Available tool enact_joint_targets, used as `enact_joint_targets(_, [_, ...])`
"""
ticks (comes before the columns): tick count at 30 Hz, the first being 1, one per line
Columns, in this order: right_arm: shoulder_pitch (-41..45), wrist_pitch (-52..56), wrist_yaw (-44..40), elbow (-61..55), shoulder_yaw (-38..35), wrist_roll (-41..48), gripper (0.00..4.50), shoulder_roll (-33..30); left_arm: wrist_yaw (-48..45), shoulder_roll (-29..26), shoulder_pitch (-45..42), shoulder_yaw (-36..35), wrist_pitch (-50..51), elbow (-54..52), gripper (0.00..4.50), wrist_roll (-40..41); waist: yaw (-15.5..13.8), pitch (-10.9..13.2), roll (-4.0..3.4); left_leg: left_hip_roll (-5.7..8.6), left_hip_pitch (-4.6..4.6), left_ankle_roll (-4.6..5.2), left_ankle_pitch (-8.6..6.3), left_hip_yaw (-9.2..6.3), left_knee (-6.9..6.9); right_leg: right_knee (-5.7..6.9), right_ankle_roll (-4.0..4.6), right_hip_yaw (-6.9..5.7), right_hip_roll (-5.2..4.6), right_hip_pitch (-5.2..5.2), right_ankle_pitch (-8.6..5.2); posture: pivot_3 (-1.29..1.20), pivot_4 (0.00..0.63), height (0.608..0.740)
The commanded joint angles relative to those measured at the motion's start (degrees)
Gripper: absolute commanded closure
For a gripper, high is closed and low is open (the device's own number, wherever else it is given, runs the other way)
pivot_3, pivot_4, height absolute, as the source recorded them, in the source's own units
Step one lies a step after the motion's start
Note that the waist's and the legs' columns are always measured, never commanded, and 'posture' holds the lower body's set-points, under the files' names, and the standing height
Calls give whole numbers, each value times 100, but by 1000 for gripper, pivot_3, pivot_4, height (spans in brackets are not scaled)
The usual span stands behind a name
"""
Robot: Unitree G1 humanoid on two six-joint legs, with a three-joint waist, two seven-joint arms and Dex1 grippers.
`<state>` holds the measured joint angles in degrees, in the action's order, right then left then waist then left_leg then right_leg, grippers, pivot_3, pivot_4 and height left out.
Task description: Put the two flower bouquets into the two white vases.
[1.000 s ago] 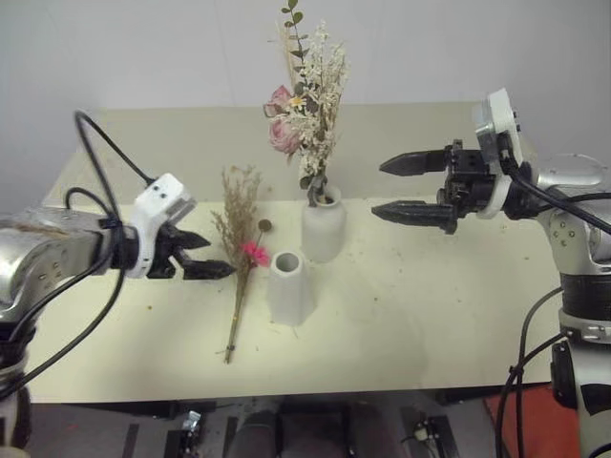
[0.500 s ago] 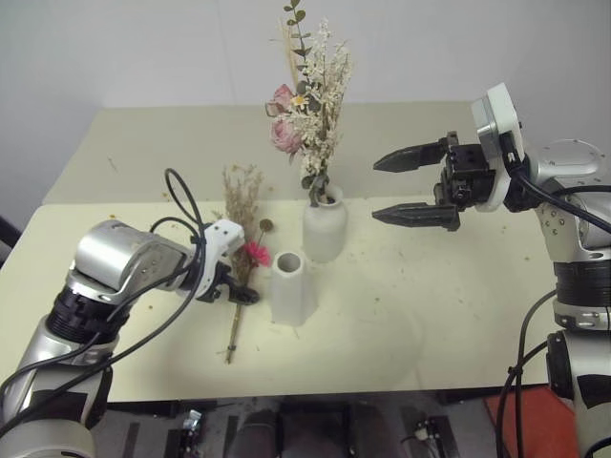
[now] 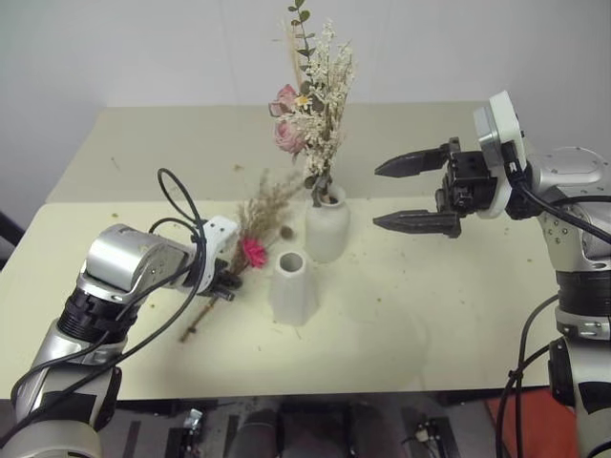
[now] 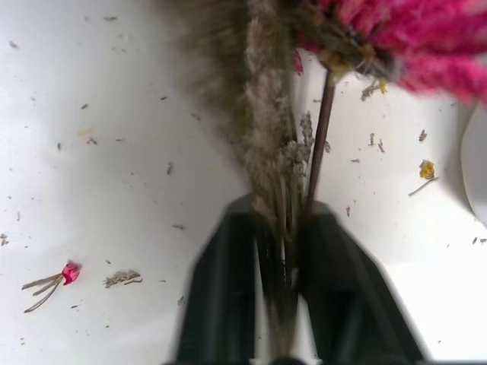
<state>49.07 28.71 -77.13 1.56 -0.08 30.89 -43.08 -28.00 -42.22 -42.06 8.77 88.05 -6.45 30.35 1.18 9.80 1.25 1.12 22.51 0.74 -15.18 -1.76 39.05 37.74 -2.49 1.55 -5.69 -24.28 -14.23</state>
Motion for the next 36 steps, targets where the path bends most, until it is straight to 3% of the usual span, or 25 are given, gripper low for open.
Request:
enact_joint_targets(1, [-18, 122, 60, -217, -219, 169, 0, -101, 102, -94, -171, -1234, -285, 36, 4456, -69, 2, 1, 1, -1, 1, 0, 0, 0, 0, 0, 0, 0, 0, -2, 0, 0, 150, 740])
enact_joint_targets(9, [-53, 131, 245, -141, -253, 203, 0, 6, -276, 38, -688, -3655, -719, -38, 4456, 702, -17, 1, 1, 0, 4, -2, 1, 2, 0, -4, -1, -2, -6, -4, 1, 0, 150, 740])
enact_joint_targets(14, [-37, 20, 255, -45, -245, 181, 0, 35, -782, 136, -785, -4419, -954, -265, 4456, 1610, -22, 0, 1, -1, 4, -4, 2, 2, 0, -4, -2, -2, -10, -3, 2, 0, 150, 740])
enact_joint_targets(18, [-35, -4, 313, -48, -262, 177, 0, 70, -927, 172, -828, -4474, -1187, -443, 4456, 2079, -20, 0, 1, -1, 4, -7, 3, 2, 0, -4, -3, -2, -11, -3, 2, 0, 150, 740])
enact_joint_targets(36, [-231, 73, 334, -348, -378, 328, 0, -7, -884, 909, -1067, -3185, -2424, -1233, 4456, 3290, -10, 0, 2, 0, 3, -7, 3, 3, 0, -6, -5, 1, -11, -1, 3, 0, 150, 740])
